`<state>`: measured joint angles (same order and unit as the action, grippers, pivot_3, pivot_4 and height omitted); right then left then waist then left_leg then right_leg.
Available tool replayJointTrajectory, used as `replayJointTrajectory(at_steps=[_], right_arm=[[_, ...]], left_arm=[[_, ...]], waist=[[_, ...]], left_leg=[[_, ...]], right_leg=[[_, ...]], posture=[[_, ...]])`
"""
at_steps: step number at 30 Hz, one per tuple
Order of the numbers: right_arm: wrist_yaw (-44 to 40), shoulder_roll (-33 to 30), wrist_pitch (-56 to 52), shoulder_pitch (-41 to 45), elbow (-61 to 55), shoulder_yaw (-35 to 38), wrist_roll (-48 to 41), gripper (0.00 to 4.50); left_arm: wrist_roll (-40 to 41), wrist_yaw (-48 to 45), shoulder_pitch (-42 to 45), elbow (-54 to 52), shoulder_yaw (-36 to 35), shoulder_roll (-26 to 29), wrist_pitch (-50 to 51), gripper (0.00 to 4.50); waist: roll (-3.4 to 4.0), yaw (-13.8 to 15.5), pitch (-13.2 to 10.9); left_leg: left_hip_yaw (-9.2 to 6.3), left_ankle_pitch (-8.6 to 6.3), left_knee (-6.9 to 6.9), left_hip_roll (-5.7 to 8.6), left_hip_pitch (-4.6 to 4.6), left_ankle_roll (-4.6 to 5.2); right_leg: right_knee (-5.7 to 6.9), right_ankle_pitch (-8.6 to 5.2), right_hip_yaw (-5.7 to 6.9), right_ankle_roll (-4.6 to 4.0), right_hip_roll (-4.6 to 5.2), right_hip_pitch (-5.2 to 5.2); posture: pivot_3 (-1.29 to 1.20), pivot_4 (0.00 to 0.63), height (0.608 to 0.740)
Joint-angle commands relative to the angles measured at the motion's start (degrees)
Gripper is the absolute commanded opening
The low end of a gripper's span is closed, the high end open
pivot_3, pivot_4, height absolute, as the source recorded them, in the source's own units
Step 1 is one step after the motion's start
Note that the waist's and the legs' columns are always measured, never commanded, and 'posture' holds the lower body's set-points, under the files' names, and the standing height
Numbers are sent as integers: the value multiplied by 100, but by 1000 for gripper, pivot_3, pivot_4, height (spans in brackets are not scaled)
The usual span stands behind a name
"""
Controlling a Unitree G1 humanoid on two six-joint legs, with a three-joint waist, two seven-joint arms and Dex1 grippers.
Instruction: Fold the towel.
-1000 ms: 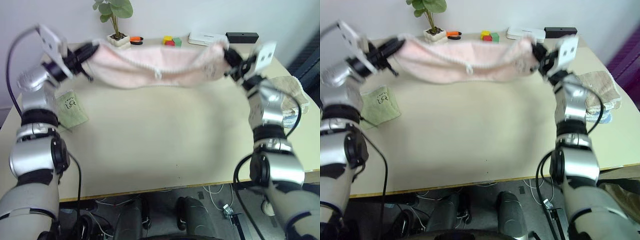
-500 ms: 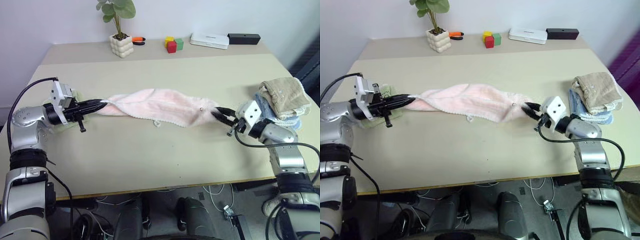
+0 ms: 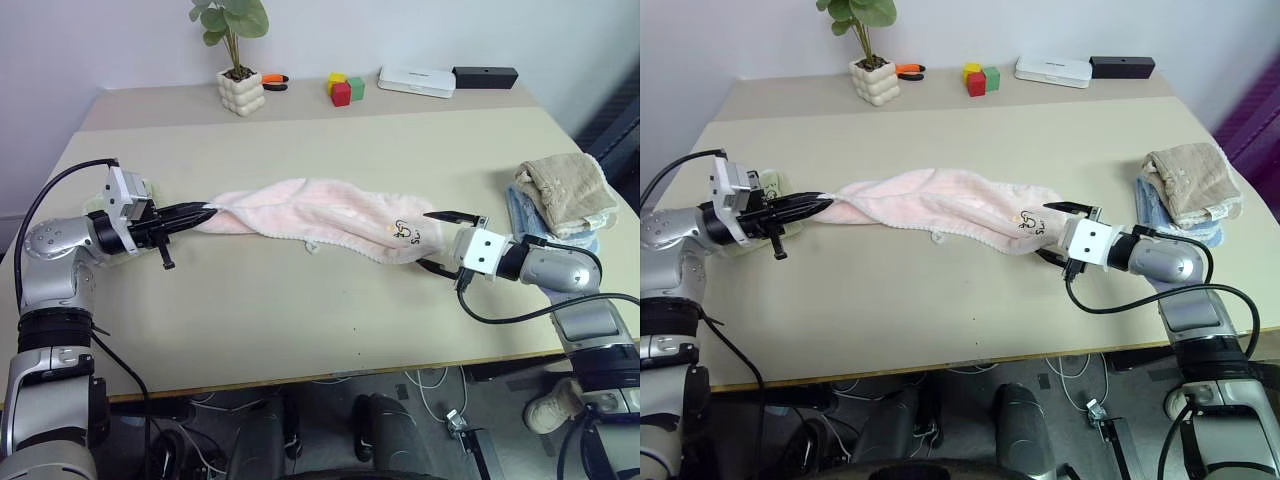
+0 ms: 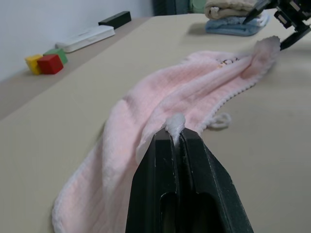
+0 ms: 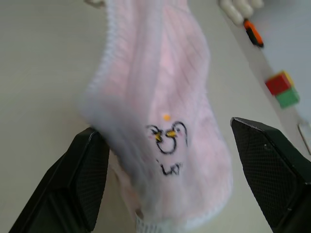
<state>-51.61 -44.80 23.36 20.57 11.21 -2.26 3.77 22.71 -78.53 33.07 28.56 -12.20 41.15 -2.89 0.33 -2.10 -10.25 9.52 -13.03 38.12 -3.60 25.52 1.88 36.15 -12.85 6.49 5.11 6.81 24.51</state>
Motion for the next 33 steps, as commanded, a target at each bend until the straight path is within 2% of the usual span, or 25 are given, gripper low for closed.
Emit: replayJointTrajectory(at_steps=[1, 4, 9, 15, 23, 33], right_arm=[[55, -121, 271, -37, -171, -63, 141, 3939], [113, -55, 261, 20, -214, -113, 109, 2656], [15, -104, 279, 5, -213, -124, -34, 22], [-363, -280, 168, -19, -133, 19, -477, 22], [-1483, -732, -1446, -289, -471, 855, -2450, 22], [-2235, -1190, -1946, -1158, -1047, 1036, -2600, 22]], left_arm=[[124, 37, -25, -231, -111, 112, 37, 0], [148, 51, -52, -269, -107, 123, 61, 0], [128, 42, -90, -291, -94, 176, 108, 0], [114, -86, -187, -286, -70, 313, 140, 0], [-82, -784, -721, -255, 23, 881, -306, 0], [-46, -1352, -1484, -538, 79, 1150, -582, 0]], waist=[[0, -1, 0], [0, -5, 0], [0, 7, 0], [0, 7, 0], [-1, 17, 0], [1, 130, 1]], left_leg=[[0, 0, 0, 0, -1, 0], [0, 0, 0, 0, -1, -1], [0, 0, 2, 0, 0, 0], [0, 0, 2, 0, -1, 0], [-2, -2, 1, -4, -1, 1], [-4, -24, 1, -7, 0, 30]], right_leg=[[0, 0, 0, 0, 0, 0], [1, 0, 0, 0, -1, 0], [0, 0, 0, 0, 0, -1], [0, 0, 0, 0, -1, -1], [-3, 0, 0, -2, 1, 0], [-6, -15, 1, -30, 8, 8]], posture=[[0, 150, 740], [0, 150, 740], [0, 150, 740], [0, 150, 740], [0, 150, 740], [0, 150, 740]])
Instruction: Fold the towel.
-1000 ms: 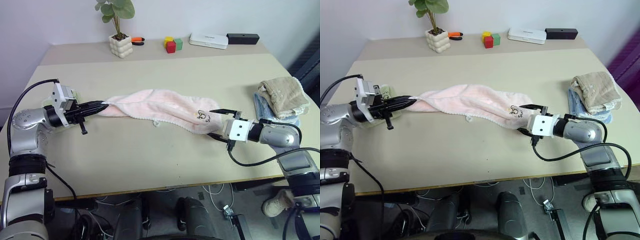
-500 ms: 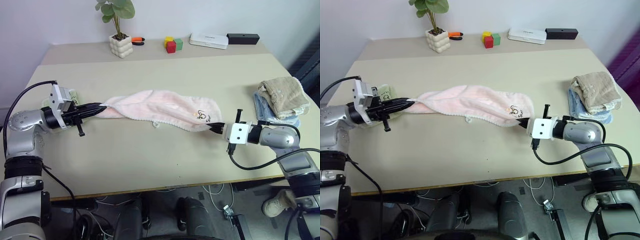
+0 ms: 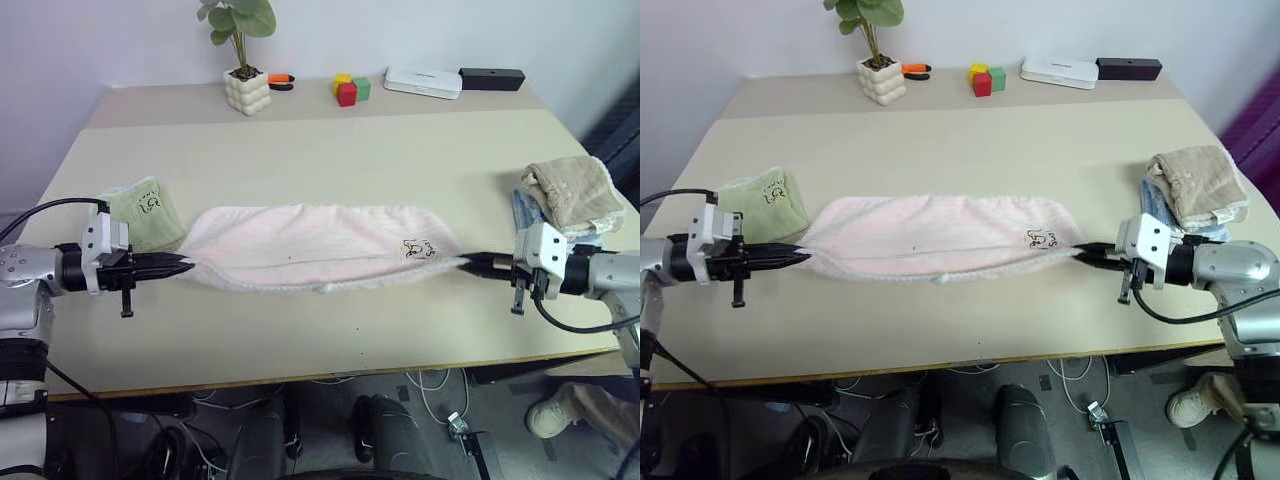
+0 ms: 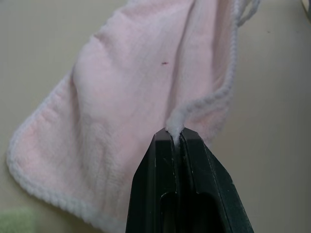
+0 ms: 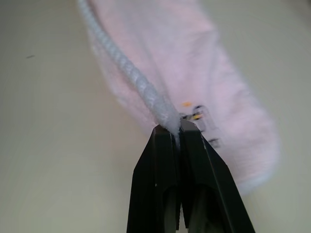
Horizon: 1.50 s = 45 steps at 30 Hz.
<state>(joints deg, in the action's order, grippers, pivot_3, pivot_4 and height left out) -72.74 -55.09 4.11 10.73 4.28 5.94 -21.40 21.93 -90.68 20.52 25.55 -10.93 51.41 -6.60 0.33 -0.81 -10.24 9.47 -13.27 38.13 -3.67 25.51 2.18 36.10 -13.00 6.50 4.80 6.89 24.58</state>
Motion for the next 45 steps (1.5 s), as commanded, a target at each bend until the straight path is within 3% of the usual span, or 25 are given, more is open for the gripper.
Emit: replayJointTrajectory(at_steps=[1, 8, 17, 26, 34, 45], right_arm=[[-187, -212, -149, -320, -508, 271, -177, 22], [-565, -626, -296, -1108, -658, 658, -139, 22], [-110, -322, 372, -1223, -526, 293, 658, 22], [47, -317, 387, -1206, -620, 349, 584, 22], [-14, -182, -250, 155, 44, 202, 174, 22], [718, 726, 618, 2309, 2410, -463, 1275, 22]], left_arm=[[57, -163, -379, -310, -34, 141, -211, 0], [210, -181, -1081, -662, -160, 173, -187, 0], [113, -86, -1202, -586, -36, 33, -513, 0], [285, 48, -1176, -635, -88, 23, -344, 0], [534, 475, 291, -39, -69, -174, 584, 0], [-377, 1374, 1999, 2308, 248, -913, 55, 0]], waist=[[1, 3, 0], [-3, 22, 2], [-2, 21, 2], [-2, 19, 2], [-4, 19, 2], [-6, -2, 1]], left_leg=[[1, -4, 0, 0, -1, -4], [-2, -13, 3, 1, -1, -8], [-3, -15, -2, 1, 4, -9], [-2, -15, -1, 2, 3, -8], [-3, -13, 4, 3, 1, -5], [13, 18, 6, 10, 4, -22]], right_leg=[[0, 0, 0, -1, 2, 1], [-5, -5, 5, -13, 10, 20], [-9, -11, 6, -23, 11, 27], [-9, -11, 6, -23, 12, 26], [-7, -10, 8, -22, 7, 19], [4, 5, 8, 7, -5, -3]], posture=[[0, 150, 740], [0, 150, 740], [0, 150, 740], [0, 150, 740], [0, 150, 740], [0, 150, 740]])
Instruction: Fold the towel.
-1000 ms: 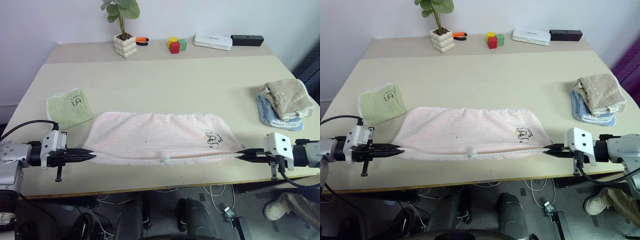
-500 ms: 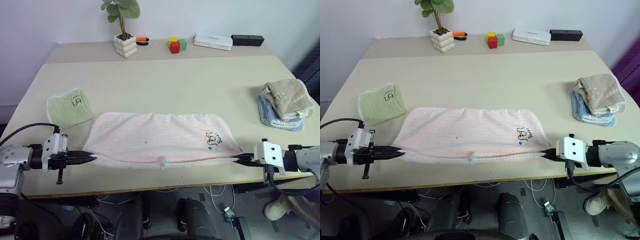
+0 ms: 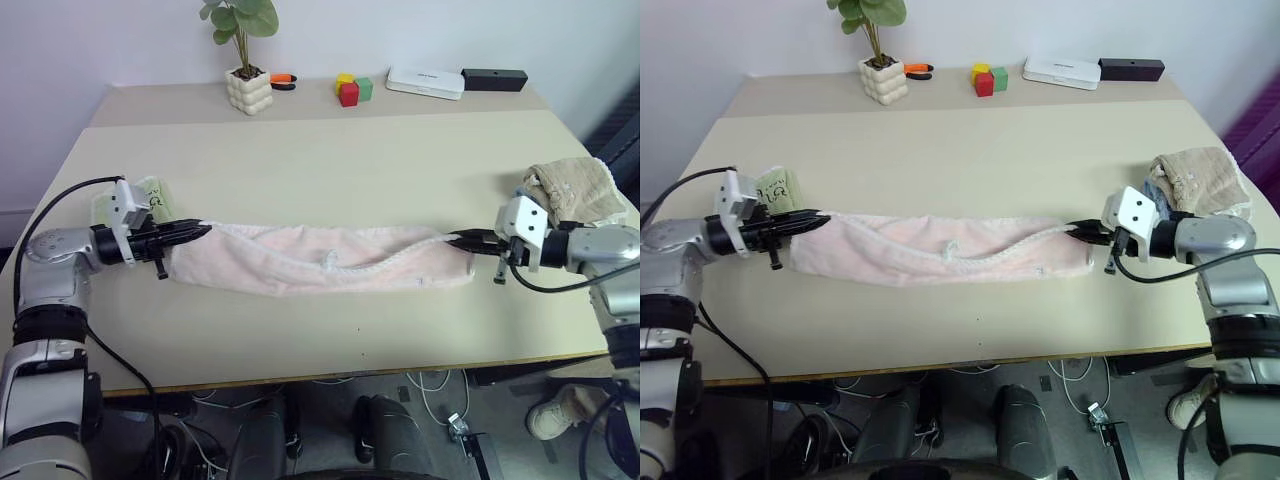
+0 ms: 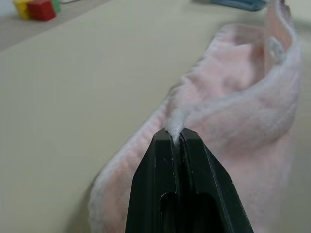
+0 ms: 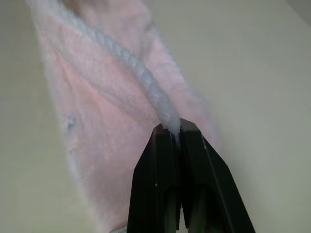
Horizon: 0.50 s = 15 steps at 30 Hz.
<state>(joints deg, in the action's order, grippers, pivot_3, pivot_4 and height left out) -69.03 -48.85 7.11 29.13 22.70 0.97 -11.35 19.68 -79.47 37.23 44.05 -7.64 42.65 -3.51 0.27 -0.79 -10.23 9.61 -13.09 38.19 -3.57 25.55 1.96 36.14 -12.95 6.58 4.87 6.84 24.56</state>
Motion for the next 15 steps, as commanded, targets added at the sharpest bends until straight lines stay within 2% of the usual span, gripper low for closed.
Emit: replayJointTrajectory(at_steps=[1, 8, 15], right_arm=[[468, 179, 386, 670, 848, 16, 352, 22], [640, 368, 1036, 1329, 2037, -50, 669, 22], [948, 562, 1451, 1558, 2792, -169, 1002, 22]], left_arm=[[-208, 358, 427, 664, -100, -94, -393, 0], [-306, 590, 784, 1495, -217, -274, -759, 0], [-389, 1019, 898, 1920, -291, -391, -913, 0]], waist=[[0, -4, 0], [0, -9, -1], [-1, -24, -1]], left_leg=[[1, 1, 0, 0, -1, -1], [6, 3, 1, -1, 0, -4], [9, 4, 1, -1, -2, -6]], right_leg=[[1, 0, 0, 0, 0, -1], [3, 0, -1, 1, -1, 0], [6, 1, -1, 2, -2, 0]], posture=[[0, 150, 740], [0, 150, 740], [0, 150, 740]])
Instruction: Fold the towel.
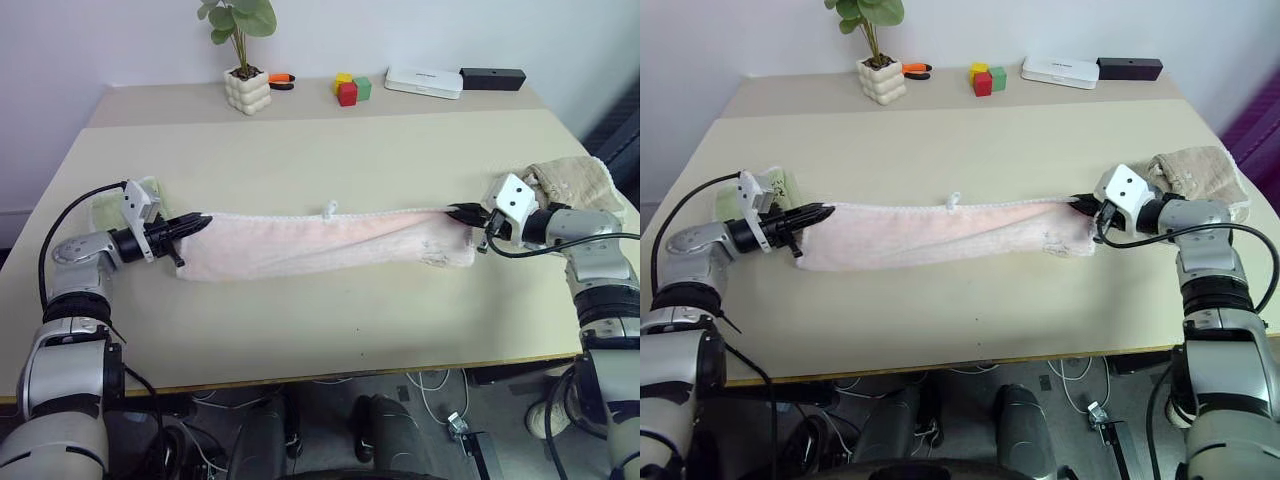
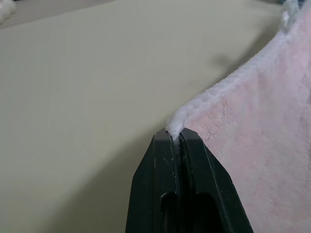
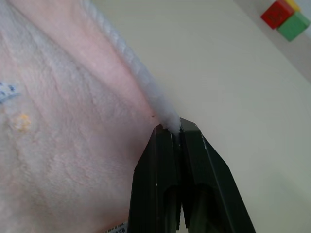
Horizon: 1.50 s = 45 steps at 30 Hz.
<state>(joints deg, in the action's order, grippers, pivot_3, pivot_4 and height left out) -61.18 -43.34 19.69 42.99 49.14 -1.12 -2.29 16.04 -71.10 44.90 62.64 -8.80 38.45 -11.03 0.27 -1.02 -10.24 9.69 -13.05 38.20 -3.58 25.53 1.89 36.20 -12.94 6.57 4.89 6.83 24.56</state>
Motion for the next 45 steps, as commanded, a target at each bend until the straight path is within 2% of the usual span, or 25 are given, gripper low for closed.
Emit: replayJointTrajectory(at_steps=[1, 4, 6, 8, 9, 11, 15, 17, 20, 25, 28, 30, 32, 35, 39, 45], right_arm=[[173, 33, 233, 173, 217, 9, 129, 22], [256, 136, 305, 147, 348, -32, 205, 22], [288, 184, 362, 152, 416, -41, 244, 22], [220, 231, 290, 161, 430, -13, 187, 562], [212, 243, 288, 160, 419, -11, 182, 759], [226, 243, 291, 131, 374, -19, 198, 1696], [251, 187, 232, 37, 253, 17, 178, 3719], [307, 144, 253, 9, 180, 62, 160, 3747], [261, 66, 146, -94, -107, 215, -34, 3747], [51, -192, -601, -712, -1392, 710, -745, 3747], [53, -207, -1080, -1061, -2168, 978, -1151, 3747], [-449, -439, -1503, -1809, -3299, 856, -1397, 3747], [-710, -702, -1468, -2454, -4033, 627, -1173, 3747], [-575, -833, -1135, -2911, -4257, 388, -669, 3747], [-171, -686, -1046, -2816, -4173, 271, -377, 3747], [520, -577, -206, -2577, -3632, -132, 578, 3747]], left_arm=[[-37, 261, 153, 116, -191, 11, -145, 0], [-134, 759, 211, 259, -222, -86, -218, 0], [-71, 660, 209, 171, -227, -190, 128, 0], [-47, 390, 122, -20, -156, -244, 444, 0], [-80, 356, 78, -95, -121, -260, 522, 621], [-154, 321, -35, -222, -82, -262, 504, 1439], [-122, 370, -148, -488, -202, -208, 553, 3505], [77, 133, -140, -661, -295, -141, 986, 4436], [399, 155, -137, -1010, -579, -137, 1217, 4436], [956, 531, -350, -2453, -869, -236, 2206, 4436], [1082, 679, -624, -3159, -799, -310, 2603, 4436], [1170, 443, -1039, -3924, -561, -246, 2948, 4436], [1317, 349, -1309, -4376, -505, -176, 3282, 4436], [1459, 499, -1499, -4525, -640, -184, 3553, 4436], [1590, 714, -1594, -4713, -693, -336, 3681, 4436], [1615, 938, -1654, -4964, -557, -587, 3732, 4436]], waist=[[0, -2, 0], [0, -7, 0], [0, 0, 0], [0, 1, 0], [0, -1, 0], [0, -14, 0], [0, -19, 0], [0, -13, 0], [0, -10, 0], [0, 24, 0], [1, 2, 1], [1, 2, 1], [0, 22, 2], [-2, 21, 1], [-2, 16, 1], [-3, 33, 1]], left_leg=[[0, 0, 0, 0, 0, 0], [0, 0, 0, 0, 0, 0], [1, 1, 0, 0, 0, -1], [13, 1, 1, 1, 0, -1], [19, 1, 0, 1, 0, -1], [20, 1, 0, 0, -1, -1], [20, 1, -2, -1, -3, -2], [20, 1, -1, -1, -3, -2], [20, 1, -1, -2, -3, -2], [-10, 1, 0, -5, 0, -2], [-12, 1, 0, -4, -10, -2], [-13, 1, -1, -5, -10, -3], [-17, 1, -7, -6, -9, -3], [-19, 0, -4, -6, -9, -3], [-24, -14, 4, -9, -10, 20], [-24, 0, 2, -7, -7, -3]], right_leg=[[0, 0, 0, 0, 0, 0], [1, 0, 0, 0, 0, 0], [2, 0, -1, 1, 0, 0], [2, 1, 0, 2, 0, -1], [2, 1, 0, 2, -1, -1], [2, 1, 0, 2, -1, -1], [2, 1, -1, 2, -1, -1], [2, 1, -1, 2, -1, -1], [2, 1, -2, 2, -1, -1], [3, 3, -3, 5, 0, -5], [3, 3, -3, 6, -1, -12], [4, 3, -3, 6, -3, -12], [2, 1, -3, 7, -2, -12], [2, -1, -3, 9, -2, -12], [-1, 1, -3, -3, 1, -12], [-1, 2, -2, 3, 0, -12]], posture=[[0, 150, 740], [0, 150, 740], [0, 150, 740], [0, 150, 740], [0, 150, 740], [0, 150, 740], [0, 150, 740], [0, 150, 740], [0, 150, 740], [0, 150, 740], [0, 150, 740], [0, 150, 740], [0, 150, 740], [0, 150, 740], [0, 150, 740], [0, 150, 740]])
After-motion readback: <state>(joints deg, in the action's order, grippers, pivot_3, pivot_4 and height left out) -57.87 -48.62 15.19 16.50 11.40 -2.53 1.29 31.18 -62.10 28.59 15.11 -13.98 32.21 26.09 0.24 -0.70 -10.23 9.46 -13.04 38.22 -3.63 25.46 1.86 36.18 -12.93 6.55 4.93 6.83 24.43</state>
